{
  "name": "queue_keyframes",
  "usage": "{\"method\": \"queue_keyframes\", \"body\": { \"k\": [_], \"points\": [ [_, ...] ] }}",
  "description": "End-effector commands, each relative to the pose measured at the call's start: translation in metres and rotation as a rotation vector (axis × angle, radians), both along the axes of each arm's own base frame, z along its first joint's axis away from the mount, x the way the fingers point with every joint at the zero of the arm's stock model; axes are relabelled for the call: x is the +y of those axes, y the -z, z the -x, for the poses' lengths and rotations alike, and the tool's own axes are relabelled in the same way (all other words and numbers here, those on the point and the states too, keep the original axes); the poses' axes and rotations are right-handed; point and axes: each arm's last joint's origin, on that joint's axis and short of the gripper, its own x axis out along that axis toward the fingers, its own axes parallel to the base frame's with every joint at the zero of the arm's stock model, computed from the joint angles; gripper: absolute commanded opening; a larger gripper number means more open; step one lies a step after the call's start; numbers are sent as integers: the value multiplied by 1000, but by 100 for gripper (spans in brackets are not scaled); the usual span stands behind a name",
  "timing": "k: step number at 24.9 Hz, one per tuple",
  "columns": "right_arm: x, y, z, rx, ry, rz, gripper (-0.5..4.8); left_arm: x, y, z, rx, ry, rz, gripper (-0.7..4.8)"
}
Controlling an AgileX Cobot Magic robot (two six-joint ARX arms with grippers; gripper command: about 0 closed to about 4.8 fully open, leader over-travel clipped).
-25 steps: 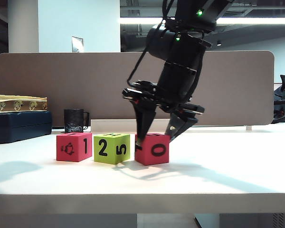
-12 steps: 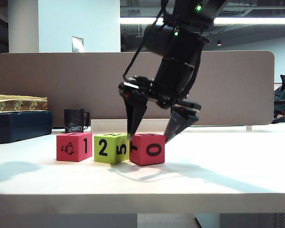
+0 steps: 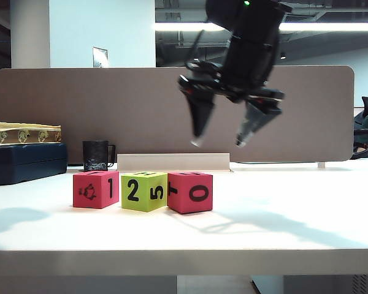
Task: Select the appropriate blocks from the scattered letter blocks on the table and arrange them in a row to spell out "THU".
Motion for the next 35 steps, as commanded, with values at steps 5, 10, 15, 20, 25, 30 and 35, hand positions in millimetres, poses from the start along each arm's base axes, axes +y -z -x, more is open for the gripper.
{"method": "queue_keyframes", "body": {
  "k": [5,10,15,20,25,30,35],
  "points": [
    [-14,8,-1,85,22,54,45,16,-2,-9,-18,-76,-3,48],
    [-8,30,-7,162,-9,37,-2,15,-2,-8,-8,-60,11,48],
    [0,40,-7,187,-36,23,-2,15,-2,-8,-6,-46,26,48],
    [4,39,-7,165,-48,7,-2,12,-5,-6,7,35,114,47],
    [7,38,-7,169,-65,-18,-2,13,-8,-3,-4,46,136,47],
    [15,37,-4,167,-92,-57,-2,15,-11,0,-16,47,141,47],
    [26,39,3,179,-108,-57,-2,15,-11,0,-14,47,141,47]
  ]
}}
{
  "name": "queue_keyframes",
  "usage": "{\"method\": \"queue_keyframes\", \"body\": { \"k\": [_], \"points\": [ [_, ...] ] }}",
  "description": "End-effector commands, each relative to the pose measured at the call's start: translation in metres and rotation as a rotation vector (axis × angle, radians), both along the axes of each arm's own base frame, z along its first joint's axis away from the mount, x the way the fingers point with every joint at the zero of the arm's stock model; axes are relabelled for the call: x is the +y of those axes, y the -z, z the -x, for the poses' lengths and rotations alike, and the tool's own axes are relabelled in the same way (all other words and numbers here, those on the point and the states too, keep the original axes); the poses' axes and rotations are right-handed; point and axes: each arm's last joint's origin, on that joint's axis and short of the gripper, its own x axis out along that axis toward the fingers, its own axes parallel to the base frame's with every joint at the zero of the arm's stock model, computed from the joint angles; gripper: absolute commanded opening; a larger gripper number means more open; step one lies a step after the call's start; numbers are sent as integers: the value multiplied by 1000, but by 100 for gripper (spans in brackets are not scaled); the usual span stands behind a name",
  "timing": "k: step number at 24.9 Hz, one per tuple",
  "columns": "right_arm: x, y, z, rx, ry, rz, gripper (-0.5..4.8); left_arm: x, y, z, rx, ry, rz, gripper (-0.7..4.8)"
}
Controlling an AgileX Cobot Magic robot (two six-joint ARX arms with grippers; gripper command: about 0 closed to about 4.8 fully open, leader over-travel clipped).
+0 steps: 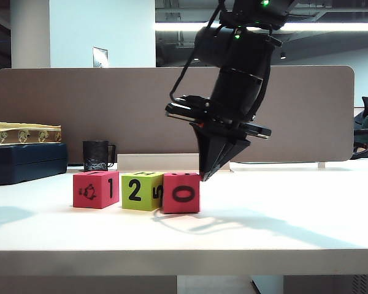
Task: Select the appropriate blocks from the scattered letter blocks on the table and arrange them in a row to spell out "THU".
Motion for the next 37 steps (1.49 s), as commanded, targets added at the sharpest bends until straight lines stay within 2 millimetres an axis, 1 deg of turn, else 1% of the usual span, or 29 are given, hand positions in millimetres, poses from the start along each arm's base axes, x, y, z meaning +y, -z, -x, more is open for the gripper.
{"method": "queue_keyframes", "body": {
  "k": [1,4,13,15,18,22,32,37],
  "points": [
    [7,-2,3,-9,-13,-12,-2,1,-3,2,-15,6,14,47],
    [13,-2,7,-10,-23,-16,-2,1,-3,2,-14,6,14,47],
    [18,-3,3,-45,13,-62,-2,2,-1,4,9,6,1,48],
    [18,-1,2,-42,13,-61,-2,2,-1,4,10,6,1,48],
    [21,10,0,-22,13,-51,-2,2,-1,4,9,6,1,48],
    [22,16,-2,-10,21,-47,-2,2,-1,4,9,6,1,48],
    [27,12,-6,-41,30,-122,-2,2,-2,4,5,6,3,48],
    [27,12,-6,-39,36,-122,-2,2,-2,4,3,5,0,48]
  ]
}}
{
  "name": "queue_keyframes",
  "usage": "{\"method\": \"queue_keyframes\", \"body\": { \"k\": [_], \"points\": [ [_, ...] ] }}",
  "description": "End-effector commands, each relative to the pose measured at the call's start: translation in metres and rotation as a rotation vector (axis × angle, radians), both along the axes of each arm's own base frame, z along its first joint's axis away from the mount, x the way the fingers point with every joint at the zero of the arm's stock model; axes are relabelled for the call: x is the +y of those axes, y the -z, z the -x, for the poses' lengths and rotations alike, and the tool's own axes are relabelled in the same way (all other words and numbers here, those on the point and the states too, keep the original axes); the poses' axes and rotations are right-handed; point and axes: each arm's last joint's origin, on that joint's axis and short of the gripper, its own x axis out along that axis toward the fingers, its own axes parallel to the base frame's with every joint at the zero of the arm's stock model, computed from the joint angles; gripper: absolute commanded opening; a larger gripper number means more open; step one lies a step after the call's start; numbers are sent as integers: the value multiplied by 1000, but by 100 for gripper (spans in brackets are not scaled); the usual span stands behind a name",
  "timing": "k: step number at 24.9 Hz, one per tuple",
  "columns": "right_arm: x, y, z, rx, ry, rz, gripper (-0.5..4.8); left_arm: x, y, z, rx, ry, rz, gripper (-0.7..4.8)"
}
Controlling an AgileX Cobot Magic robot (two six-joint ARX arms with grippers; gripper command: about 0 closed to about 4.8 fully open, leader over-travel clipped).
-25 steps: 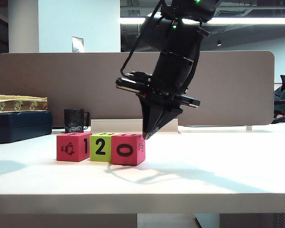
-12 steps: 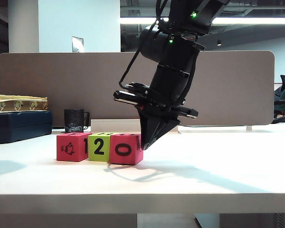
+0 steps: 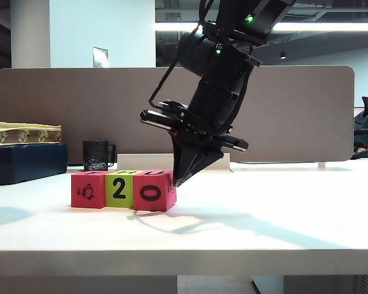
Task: Select the appropriate blocks from the scattered letter blocks on the table and arrange them in a row to spell out "THU".
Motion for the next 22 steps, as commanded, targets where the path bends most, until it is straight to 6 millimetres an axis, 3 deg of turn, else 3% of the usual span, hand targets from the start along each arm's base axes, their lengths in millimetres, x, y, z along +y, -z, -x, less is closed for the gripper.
{"method": "queue_keyframes", "body": {
  "k": [1,10,12,16,22],
  "points": [
    [1,-3,-1,-10,6,-10,-2,1,-3,1,-19,3,6,48],
    [-8,-11,1,-86,63,144,-2,3,0,-9,-91,-122,-82,45],
    [-11,-18,4,-94,45,160,-2,9,4,-17,-75,-151,-98,15],
    [-16,-34,13,-99,26,159,-2,19,11,-27,-47,-208,-114,15],
    [1,-42,30,-59,-76,72,-2,26,12,-31,-17,-194,-55,15]
  ]
}}
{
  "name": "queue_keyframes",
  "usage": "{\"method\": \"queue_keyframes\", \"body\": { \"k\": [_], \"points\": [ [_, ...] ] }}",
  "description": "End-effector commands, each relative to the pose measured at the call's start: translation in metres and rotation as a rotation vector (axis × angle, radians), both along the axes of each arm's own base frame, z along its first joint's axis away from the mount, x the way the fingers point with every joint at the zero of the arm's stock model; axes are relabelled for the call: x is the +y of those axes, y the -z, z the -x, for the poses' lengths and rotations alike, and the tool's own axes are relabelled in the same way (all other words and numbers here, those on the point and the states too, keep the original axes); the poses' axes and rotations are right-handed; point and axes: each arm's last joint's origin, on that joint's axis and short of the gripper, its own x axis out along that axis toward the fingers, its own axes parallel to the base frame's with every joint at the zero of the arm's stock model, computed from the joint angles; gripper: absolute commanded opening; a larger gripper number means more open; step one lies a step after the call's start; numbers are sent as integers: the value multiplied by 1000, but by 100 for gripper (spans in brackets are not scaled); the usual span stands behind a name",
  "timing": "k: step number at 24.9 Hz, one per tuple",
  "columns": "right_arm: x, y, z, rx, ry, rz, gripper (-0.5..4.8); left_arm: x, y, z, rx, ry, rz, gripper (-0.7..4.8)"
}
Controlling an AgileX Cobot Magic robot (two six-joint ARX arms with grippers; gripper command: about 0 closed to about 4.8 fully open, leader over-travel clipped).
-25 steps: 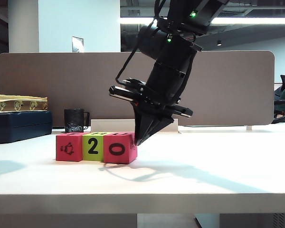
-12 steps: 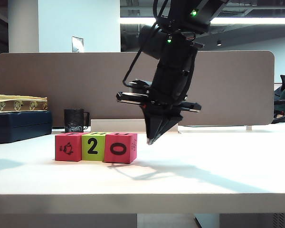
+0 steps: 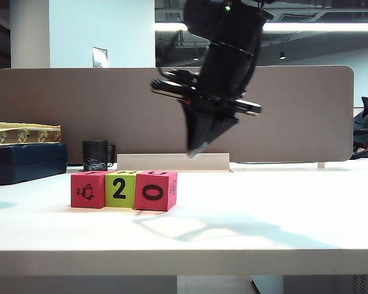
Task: Select the appropriate blocks from the scattered letter blocks on the table and arrange them in a row to spell out "THU".
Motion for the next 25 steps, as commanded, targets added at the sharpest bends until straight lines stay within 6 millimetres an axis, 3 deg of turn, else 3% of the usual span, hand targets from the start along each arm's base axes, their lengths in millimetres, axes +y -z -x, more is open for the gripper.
{"method": "queue_keyframes", "body": {
  "k": [1,7,10,17,25],
  "points": [
    [15,2,10,5,-55,-12,-2,-2,-2,1,-4,35,34,15],
    [39,10,22,-12,-115,-15,-2,-3,-1,2,11,58,55,15],
    [45,24,22,13,-126,6,-2,-3,-1,3,23,65,59,15],
    [51,44,16,23,-120,32,-2,-3,-1,3,25,67,60,15],
    [53,43,11,-41,-97,25,-2,-3,-1,3,25,67,60,15]
  ]
}}
